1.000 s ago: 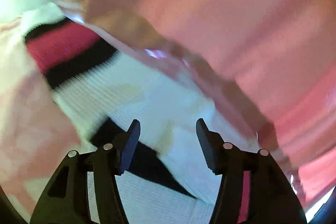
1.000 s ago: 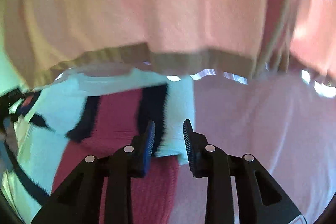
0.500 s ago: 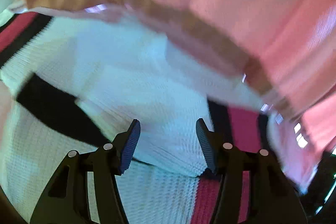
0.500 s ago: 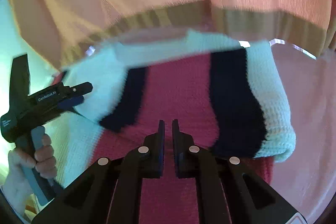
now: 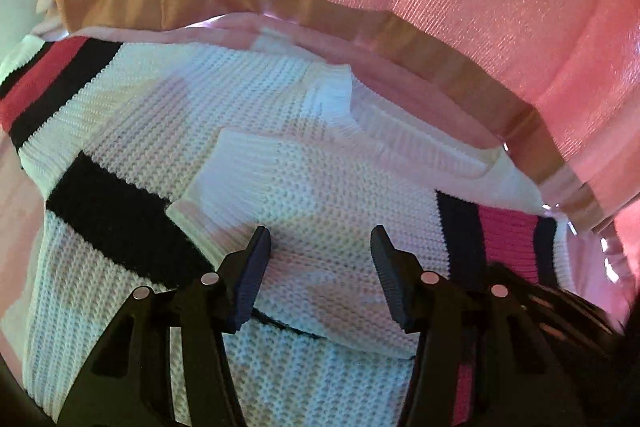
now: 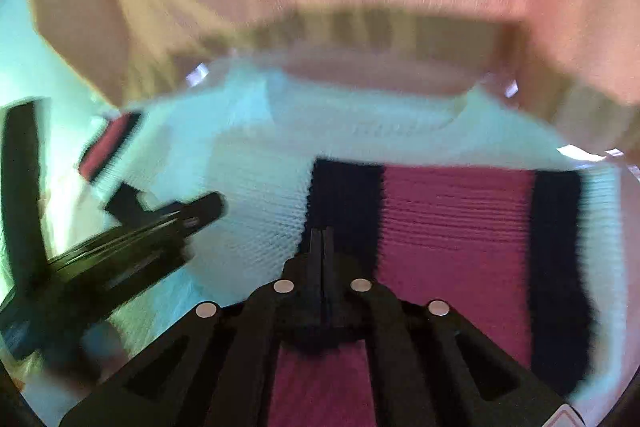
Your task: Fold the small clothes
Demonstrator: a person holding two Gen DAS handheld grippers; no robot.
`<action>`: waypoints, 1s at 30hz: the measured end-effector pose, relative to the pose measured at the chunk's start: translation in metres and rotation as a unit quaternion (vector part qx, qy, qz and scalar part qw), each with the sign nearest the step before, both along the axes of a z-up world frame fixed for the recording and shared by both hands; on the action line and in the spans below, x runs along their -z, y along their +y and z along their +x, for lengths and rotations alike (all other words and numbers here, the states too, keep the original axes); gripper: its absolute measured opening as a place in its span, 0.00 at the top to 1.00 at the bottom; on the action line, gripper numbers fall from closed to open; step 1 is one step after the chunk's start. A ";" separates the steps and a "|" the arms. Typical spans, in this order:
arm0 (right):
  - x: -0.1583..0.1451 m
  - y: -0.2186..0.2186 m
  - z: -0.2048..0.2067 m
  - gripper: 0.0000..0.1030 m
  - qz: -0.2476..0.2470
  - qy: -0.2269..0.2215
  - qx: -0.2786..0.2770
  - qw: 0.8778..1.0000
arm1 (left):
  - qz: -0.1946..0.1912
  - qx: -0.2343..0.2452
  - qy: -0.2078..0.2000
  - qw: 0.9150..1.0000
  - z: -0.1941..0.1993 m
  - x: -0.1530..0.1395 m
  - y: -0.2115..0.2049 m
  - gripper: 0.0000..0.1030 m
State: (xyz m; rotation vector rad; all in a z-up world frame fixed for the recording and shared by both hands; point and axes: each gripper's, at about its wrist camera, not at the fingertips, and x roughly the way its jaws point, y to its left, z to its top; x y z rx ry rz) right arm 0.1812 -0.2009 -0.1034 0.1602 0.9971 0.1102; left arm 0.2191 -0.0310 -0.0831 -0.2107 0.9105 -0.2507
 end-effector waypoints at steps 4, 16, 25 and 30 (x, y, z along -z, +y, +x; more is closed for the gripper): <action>0.006 -0.076 -0.013 1.00 -0.001 -0.008 0.063 0.998 | -0.014 0.008 0.002 1.000 0.003 0.001 0.007 0.53; -0.071 -0.114 -0.174 0.93 -0.033 -0.060 0.125 0.990 | -0.130 -0.194 -0.032 0.972 0.013 -0.048 0.177 0.38; -0.035 -0.002 -0.177 0.91 -0.038 -0.062 -0.004 0.997 | -0.097 -0.351 -0.014 0.931 0.070 -0.024 0.365 0.38; -0.022 0.015 -0.176 0.75 -0.036 -0.065 -0.027 0.997 | -0.125 -0.371 0.026 0.920 0.096 0.008 0.400 0.49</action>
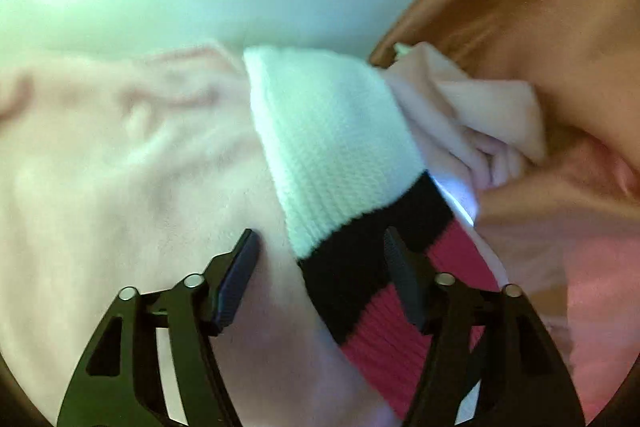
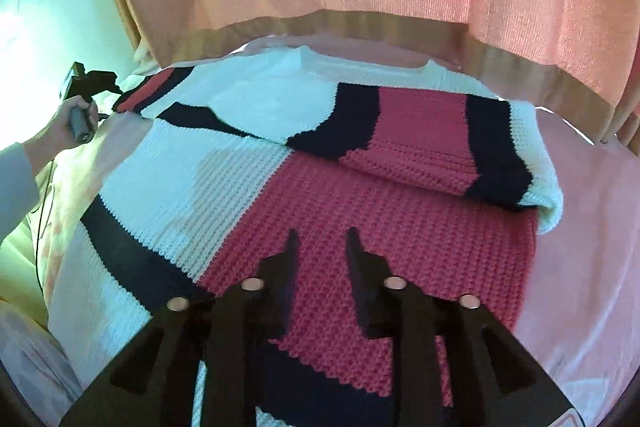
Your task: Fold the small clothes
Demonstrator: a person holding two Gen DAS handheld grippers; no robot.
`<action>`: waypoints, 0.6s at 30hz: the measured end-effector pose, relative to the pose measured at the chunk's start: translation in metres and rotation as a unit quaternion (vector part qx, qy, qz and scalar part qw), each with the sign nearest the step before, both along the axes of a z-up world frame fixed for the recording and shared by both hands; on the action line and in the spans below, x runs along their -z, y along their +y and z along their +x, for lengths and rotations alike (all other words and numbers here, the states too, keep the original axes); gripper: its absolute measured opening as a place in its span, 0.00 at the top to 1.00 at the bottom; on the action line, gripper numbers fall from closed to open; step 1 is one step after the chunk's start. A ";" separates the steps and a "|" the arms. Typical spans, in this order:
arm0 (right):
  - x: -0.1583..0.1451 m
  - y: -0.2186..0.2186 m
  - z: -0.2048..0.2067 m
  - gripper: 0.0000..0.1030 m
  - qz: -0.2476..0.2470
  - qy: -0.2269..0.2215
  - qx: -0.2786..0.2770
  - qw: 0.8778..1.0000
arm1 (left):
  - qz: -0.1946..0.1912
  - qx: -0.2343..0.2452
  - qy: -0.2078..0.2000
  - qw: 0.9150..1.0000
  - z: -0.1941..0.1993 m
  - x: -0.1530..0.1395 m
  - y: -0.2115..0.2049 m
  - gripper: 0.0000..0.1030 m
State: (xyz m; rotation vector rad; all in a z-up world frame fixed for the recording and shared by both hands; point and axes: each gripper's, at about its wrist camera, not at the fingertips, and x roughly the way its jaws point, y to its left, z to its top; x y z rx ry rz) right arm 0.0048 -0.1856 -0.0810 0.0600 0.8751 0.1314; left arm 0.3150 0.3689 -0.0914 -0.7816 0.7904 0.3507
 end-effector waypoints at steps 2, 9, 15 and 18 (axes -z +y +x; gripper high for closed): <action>0.005 0.000 0.004 0.75 -0.008 0.002 0.002 1.000 | 0.004 -0.001 -0.015 1.000 0.003 0.000 0.002 0.75; -0.010 -0.015 -0.001 0.71 -0.020 -0.016 0.019 0.999 | 0.053 0.057 -0.114 0.990 -0.014 -0.065 -0.051 0.93; -0.044 -0.042 -0.007 0.66 -0.028 -0.064 0.062 0.996 | 0.081 0.262 -0.236 0.932 -0.092 -0.168 -0.231 0.93; -0.053 -0.058 -0.008 0.57 -0.034 -0.073 0.084 0.993 | 0.049 0.366 -0.242 0.897 -0.135 -0.175 -0.330 0.91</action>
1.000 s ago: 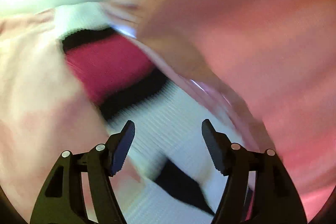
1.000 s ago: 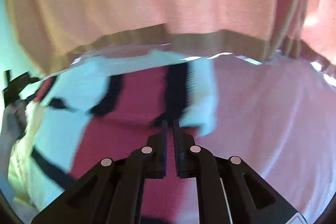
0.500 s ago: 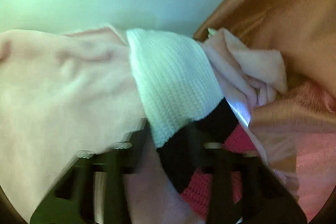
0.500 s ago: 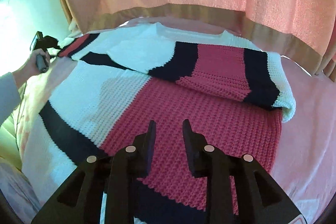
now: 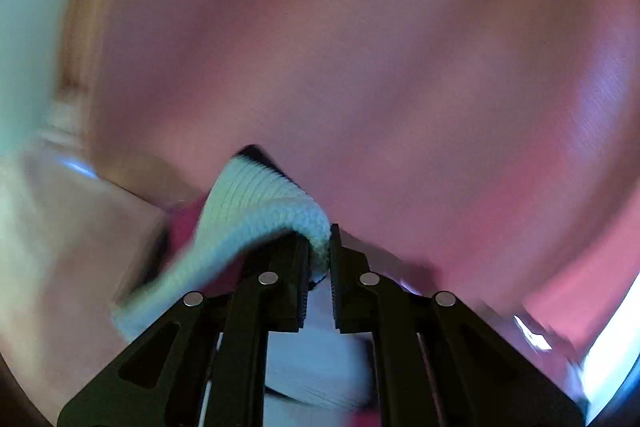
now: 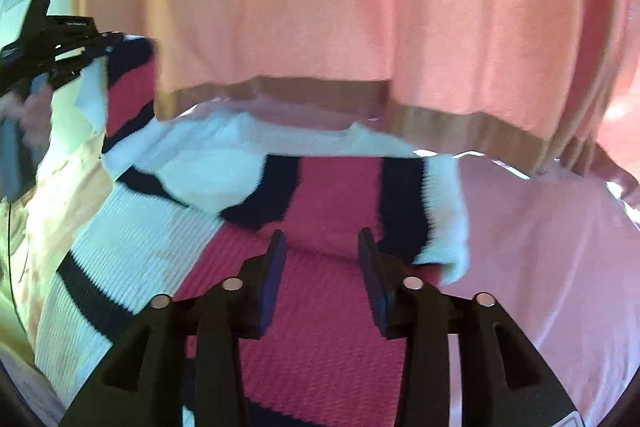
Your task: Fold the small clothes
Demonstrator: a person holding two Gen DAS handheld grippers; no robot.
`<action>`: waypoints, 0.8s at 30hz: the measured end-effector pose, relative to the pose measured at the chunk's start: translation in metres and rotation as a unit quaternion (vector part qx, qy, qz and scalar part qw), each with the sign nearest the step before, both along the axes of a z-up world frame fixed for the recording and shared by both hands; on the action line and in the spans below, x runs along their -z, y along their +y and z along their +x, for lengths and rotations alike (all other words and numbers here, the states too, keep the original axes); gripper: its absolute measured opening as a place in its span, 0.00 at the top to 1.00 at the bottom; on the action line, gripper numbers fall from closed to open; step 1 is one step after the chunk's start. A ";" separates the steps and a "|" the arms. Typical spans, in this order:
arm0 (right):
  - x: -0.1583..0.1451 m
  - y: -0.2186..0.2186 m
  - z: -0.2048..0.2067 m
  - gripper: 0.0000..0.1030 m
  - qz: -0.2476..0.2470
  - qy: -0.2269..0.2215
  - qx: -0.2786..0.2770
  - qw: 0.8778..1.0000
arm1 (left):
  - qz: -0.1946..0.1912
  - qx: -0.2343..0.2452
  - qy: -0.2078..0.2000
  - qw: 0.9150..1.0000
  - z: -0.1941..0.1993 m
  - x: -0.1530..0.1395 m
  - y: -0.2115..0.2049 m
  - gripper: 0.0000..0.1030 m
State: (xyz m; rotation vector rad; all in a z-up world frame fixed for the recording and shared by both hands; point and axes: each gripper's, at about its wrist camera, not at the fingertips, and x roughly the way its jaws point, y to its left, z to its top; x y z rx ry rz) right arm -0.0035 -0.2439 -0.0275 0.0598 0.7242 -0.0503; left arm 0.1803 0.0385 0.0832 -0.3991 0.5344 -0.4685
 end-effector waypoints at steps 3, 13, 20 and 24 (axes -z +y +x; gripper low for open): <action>-0.001 -0.017 0.000 0.50 -0.014 0.007 0.029 0.999 | 0.029 0.072 0.039 0.996 -0.028 0.030 -0.087 0.65; 0.017 -0.029 0.031 0.42 0.037 0.053 0.021 0.998 | 0.002 0.010 0.195 0.981 -0.032 0.121 -0.056 0.36; 0.026 0.042 0.044 0.33 -0.054 0.033 -0.081 0.995 | -0.016 -0.068 0.235 0.969 0.005 0.150 0.018 0.36; 0.039 0.103 0.046 0.28 -0.168 0.011 -0.174 0.970 | -0.051 -0.069 0.272 0.959 0.021 0.170 0.030 0.38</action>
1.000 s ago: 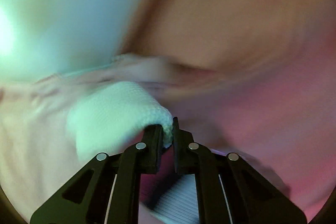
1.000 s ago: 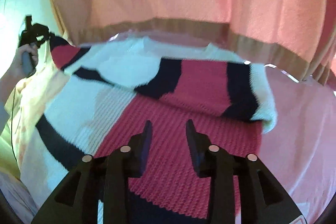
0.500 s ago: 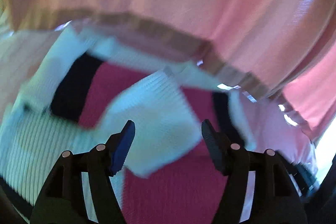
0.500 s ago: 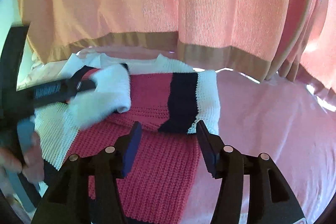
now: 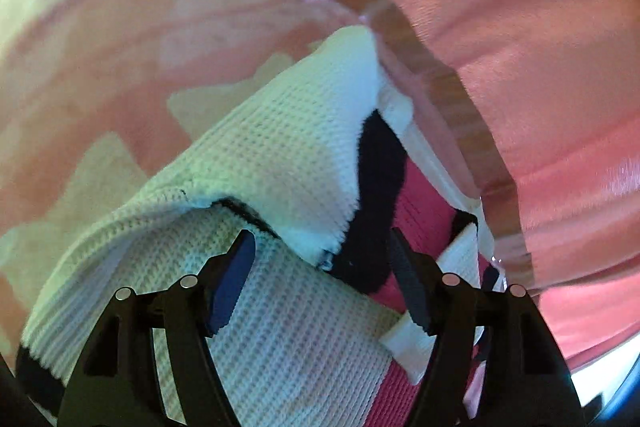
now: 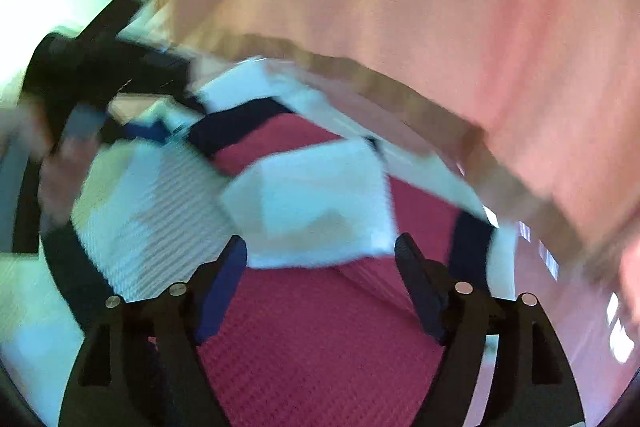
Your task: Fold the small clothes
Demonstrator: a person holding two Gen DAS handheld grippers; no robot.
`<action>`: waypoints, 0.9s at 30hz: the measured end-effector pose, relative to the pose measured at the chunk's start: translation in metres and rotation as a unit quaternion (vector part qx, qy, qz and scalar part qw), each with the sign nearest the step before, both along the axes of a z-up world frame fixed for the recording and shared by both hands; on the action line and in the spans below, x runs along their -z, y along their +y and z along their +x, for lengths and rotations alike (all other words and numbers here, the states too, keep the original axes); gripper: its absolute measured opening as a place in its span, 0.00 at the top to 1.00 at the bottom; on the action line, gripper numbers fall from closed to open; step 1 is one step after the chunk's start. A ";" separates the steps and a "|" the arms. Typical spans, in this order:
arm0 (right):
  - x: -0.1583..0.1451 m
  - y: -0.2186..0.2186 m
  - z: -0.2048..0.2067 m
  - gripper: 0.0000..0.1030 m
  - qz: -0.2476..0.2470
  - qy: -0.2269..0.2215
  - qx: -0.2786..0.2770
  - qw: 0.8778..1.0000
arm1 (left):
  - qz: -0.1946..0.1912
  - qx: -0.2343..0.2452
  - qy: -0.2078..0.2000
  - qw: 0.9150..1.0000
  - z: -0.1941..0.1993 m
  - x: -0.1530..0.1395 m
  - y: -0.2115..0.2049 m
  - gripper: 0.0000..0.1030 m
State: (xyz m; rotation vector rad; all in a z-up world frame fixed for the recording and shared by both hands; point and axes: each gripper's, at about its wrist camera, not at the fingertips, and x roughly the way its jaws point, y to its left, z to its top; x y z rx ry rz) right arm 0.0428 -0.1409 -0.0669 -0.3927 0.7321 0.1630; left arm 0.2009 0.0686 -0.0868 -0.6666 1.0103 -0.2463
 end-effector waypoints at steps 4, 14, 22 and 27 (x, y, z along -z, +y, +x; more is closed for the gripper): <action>0.029 0.025 0.017 0.31 -0.058 0.016 -0.029 0.998 | 0.000 -0.008 -0.008 1.000 0.004 0.001 0.012 0.51; -0.047 -0.113 0.048 0.96 0.281 0.015 0.127 0.951 | 0.019 -0.073 -0.057 0.996 0.011 -0.021 0.040 0.88; 0.049 -0.243 0.048 0.97 0.368 0.142 0.308 0.866 | 0.054 -0.073 -0.020 0.996 0.019 0.003 0.043 0.85; 0.044 -0.244 0.049 0.54 0.430 0.132 0.287 0.846 | 0.018 -0.083 -0.015 0.996 0.019 0.000 0.046 0.73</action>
